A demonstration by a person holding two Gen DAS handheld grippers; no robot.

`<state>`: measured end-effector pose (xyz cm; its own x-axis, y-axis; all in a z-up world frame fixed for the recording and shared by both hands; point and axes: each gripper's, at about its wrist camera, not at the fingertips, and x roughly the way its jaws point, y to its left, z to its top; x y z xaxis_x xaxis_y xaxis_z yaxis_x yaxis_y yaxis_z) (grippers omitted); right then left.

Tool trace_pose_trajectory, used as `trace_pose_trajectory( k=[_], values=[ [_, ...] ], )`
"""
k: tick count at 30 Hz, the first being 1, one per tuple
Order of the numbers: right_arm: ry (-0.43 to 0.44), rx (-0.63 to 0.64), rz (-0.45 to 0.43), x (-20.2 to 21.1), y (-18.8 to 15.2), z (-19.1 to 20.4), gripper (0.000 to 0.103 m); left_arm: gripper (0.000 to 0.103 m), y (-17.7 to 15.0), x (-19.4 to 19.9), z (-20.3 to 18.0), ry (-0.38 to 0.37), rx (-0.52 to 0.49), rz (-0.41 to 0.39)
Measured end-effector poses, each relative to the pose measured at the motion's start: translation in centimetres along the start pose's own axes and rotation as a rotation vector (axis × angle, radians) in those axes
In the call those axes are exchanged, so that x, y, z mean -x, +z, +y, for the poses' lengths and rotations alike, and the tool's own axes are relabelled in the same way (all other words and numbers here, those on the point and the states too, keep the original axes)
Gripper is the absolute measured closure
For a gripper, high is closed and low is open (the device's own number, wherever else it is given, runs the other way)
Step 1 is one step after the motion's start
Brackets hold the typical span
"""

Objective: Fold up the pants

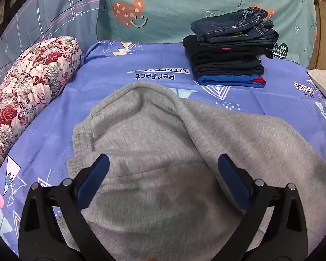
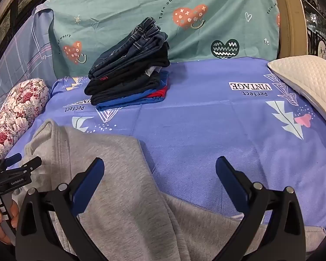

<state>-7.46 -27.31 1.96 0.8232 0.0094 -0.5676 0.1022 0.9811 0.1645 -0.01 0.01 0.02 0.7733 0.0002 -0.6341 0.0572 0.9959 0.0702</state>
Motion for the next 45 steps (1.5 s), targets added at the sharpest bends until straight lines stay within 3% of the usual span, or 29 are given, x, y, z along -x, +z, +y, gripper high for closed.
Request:
trace_pose_trajectory(
  k=[7,45],
  values=[
    [-0.001,-0.001,0.000,-0.01,0.06,0.07,0.001,0.002,-0.02,-0.02,0.12,0.010,-0.001,-0.024],
    [-0.004,-0.003,0.015,-0.47,-0.05,-0.07,0.001,0.002,-0.14,-0.41,-0.27,-0.006,-0.005,0.015]
  ],
)
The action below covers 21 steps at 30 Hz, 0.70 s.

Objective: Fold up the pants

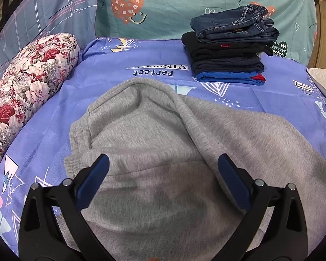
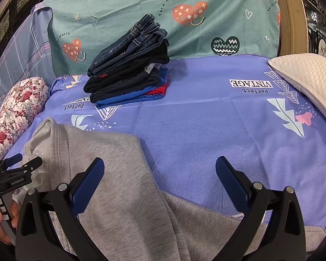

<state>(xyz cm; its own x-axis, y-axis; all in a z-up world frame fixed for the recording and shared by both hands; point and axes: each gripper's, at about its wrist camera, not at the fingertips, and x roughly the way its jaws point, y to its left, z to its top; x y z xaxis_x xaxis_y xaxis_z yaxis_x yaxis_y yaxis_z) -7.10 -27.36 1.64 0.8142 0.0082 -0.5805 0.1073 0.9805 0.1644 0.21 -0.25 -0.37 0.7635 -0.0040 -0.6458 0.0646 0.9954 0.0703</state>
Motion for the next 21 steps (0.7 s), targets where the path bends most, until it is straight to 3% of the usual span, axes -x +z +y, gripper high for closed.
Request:
trace_pose_trajectory(
  k=[21],
  values=[
    [0.005,0.005,0.005,-0.06,-0.05,0.16,0.001,0.002,0.03,0.02,0.07,0.000,0.000,-0.001]
  ],
)
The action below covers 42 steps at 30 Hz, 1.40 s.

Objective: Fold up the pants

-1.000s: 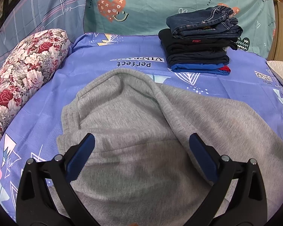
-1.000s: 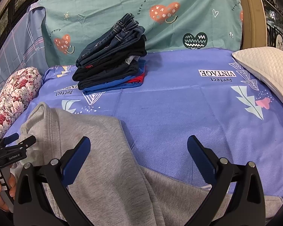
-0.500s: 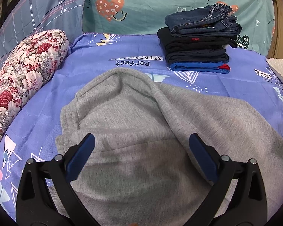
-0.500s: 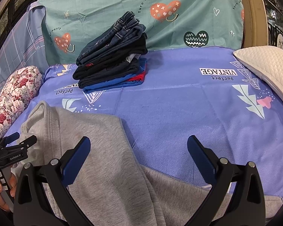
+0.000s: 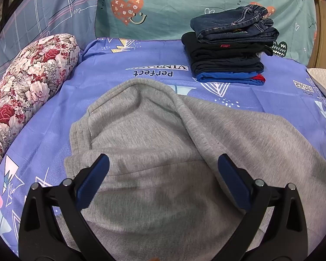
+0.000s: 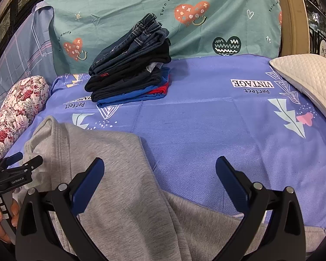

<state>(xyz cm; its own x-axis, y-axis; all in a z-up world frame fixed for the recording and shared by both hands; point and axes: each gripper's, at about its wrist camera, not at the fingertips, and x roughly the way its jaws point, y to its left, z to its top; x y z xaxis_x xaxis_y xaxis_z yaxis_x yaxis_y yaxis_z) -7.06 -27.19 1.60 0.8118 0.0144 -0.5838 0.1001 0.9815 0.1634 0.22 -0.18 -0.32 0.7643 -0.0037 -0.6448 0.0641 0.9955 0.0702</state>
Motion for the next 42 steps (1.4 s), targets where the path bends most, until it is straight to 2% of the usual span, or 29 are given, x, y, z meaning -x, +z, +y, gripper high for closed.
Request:
trace_pose_trajectory(
  k=[34,38,42],
  values=[
    [0.002,-0.003,0.001,0.0,0.1,-0.2,0.001,0.002,0.0,0.1,0.2,0.000,0.006,-0.007],
    [0.008,-0.001,-0.002,0.0,0.1,-0.1,0.001,0.002,0.1,0.3,1.1,0.002,0.044,0.000],
    [0.060,0.055,-0.020,1.9,0.8,0.9,0.001,0.002,0.3,1.6,4.7,-0.031,0.142,0.024]
  ],
)
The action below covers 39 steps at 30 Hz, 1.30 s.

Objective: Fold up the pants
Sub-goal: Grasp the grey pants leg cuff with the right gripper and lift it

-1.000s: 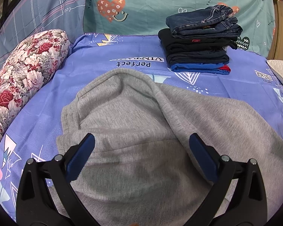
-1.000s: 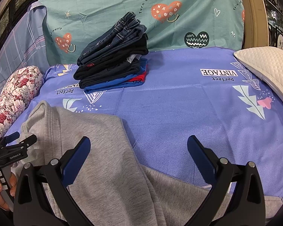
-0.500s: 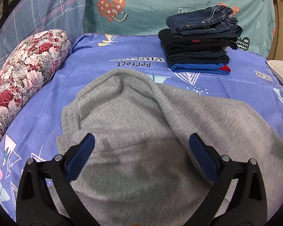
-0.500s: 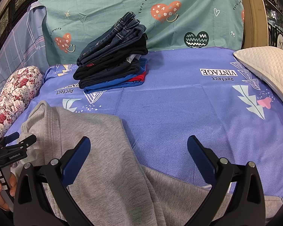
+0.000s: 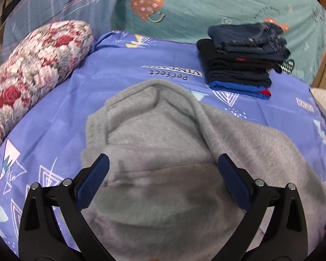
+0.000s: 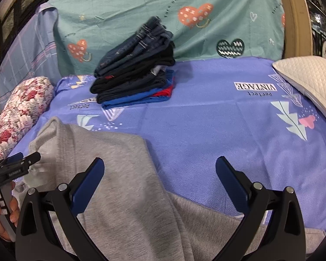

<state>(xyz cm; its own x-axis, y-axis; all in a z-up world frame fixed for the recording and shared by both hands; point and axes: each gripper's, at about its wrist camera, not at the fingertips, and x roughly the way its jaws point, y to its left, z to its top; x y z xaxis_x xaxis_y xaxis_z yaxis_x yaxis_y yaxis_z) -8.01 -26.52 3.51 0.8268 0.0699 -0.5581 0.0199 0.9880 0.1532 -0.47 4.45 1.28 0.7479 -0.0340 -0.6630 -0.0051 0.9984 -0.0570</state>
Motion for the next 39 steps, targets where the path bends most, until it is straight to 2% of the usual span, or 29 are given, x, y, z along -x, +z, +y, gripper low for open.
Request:
trace_pose_trajectory(
  k=[2,4,6,9,12,15,17,20,21,22,23,24,26,28,32,35,39],
  values=[
    [0.085,0.124,0.003,2.2,0.3,1.9,0.001,0.002,0.4,0.6,2.1,0.028,0.014,0.004],
    [0.147,0.279,0.073,3.7,-0.2,4.1,0.001,0.002,1.0,0.8,4.4,0.098,-0.004,0.005],
    [0.166,0.429,0.151,5.0,-1.6,5.8,0.001,0.002,1.6,0.6,6.6,0.169,-0.007,0.019],
    [0.182,0.568,0.272,6.9,-4.3,6.4,0.001,0.002,2.4,0.3,9.8,0.164,0.043,0.055],
    [0.230,0.626,0.373,8.8,-7.0,6.3,0.001,0.002,2.8,-0.5,11.2,0.161,0.069,0.076],
    [0.225,0.669,0.445,9.2,-9.4,6.5,0.001,0.002,2.8,-1.9,11.4,0.132,0.095,0.108],
    [0.206,0.667,0.486,8.6,-10.7,6.9,0.001,0.002,2.5,-2.9,10.8,0.119,0.105,0.129],
    [0.103,0.694,0.516,6.9,-12.2,7.7,0.005,0.002,1.8,-4.0,10.1,0.111,0.115,0.156],
    [0.091,0.668,0.509,6.7,-11.8,7.7,0.012,0.002,1.6,-4.1,10.0,0.106,0.120,0.164],
    [0.053,0.656,0.524,6.3,-11.5,7.5,0.052,0.002,1.5,-4.1,10.1,0.102,0.124,0.165],
    [0.063,0.615,0.566,5.6,-11.1,7.0,0.075,0.002,1.3,-4.0,10.1,0.099,0.125,0.166],
    [0.106,0.550,0.594,5.4,-10.6,6.2,0.074,0.002,1.2,-3.7,10.2,0.099,0.122,0.164],
    [0.097,0.554,0.598,5.3,-10.4,5.7,0.077,0.002,0.9,-3.3,10.6,0.115,0.112,0.158],
    [0.111,0.565,0.582,5.6,-10.0,5.6,0.089,0.002,0.7,-3.1,11.1,0.116,0.112,0.165],
    [0.077,0.509,0.446,6.8,-5.9,3.8,0.092,0.002,1.0,-3.4,11.9,0.128,0.115,0.177],
    [-0.014,0.449,0.343,6.8,-0.8,0.8,0.092,0.002,1.8,-4.1,12.1,0.124,0.117,0.185],
    [-0.190,0.337,0.237,3.2,6.2,-4.6,0.090,0.002,3.2,-6.0,11.3,0.117,0.087,0.207]
  ],
)
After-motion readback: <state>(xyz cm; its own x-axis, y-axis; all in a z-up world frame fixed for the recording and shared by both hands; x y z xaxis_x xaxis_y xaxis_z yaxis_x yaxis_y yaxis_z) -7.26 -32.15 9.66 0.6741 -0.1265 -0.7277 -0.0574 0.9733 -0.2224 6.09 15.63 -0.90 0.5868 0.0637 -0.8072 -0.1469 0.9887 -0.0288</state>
